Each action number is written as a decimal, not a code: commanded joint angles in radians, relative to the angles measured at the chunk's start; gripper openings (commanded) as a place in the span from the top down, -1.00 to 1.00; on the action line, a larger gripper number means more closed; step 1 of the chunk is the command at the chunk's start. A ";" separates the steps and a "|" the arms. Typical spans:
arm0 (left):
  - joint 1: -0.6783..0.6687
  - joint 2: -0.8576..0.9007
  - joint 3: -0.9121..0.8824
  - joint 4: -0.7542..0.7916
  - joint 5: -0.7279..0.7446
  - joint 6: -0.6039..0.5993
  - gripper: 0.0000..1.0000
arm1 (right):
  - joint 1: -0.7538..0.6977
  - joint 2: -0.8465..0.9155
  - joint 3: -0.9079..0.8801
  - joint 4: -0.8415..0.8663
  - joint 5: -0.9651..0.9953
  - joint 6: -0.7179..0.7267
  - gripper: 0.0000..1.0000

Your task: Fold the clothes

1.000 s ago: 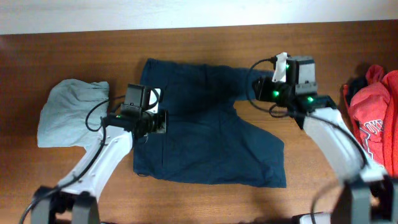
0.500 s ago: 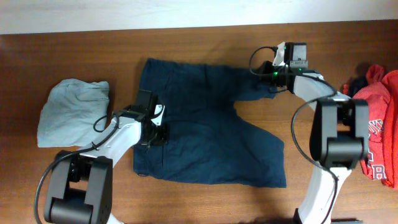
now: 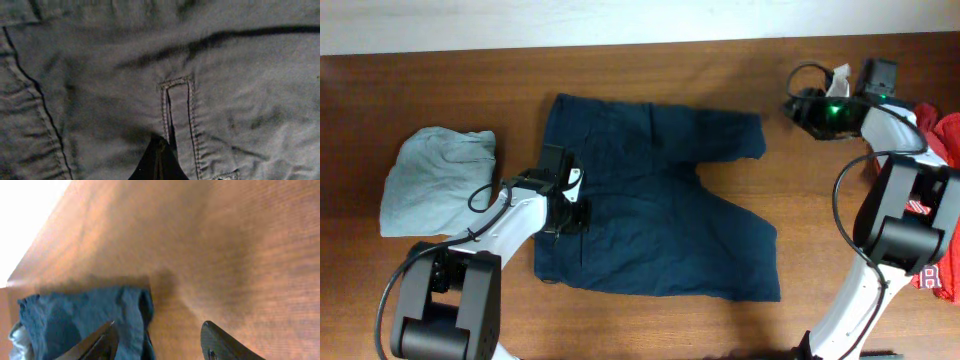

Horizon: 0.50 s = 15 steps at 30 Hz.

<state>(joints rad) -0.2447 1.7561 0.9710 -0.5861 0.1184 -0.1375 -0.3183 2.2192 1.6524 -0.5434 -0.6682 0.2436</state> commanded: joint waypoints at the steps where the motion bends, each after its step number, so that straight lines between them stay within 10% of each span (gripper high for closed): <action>1: 0.003 0.012 0.005 0.011 -0.018 0.021 0.99 | 0.053 -0.004 0.000 -0.008 -0.050 -0.072 -0.15; 15: 0.002 0.012 0.005 0.010 -0.018 0.020 0.99 | 0.200 0.028 0.000 -0.032 0.280 -0.072 -0.13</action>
<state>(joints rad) -0.2447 1.7561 0.9710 -0.5789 0.1146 -0.1341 -0.1143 2.2295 1.6520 -0.5838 -0.4808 0.1829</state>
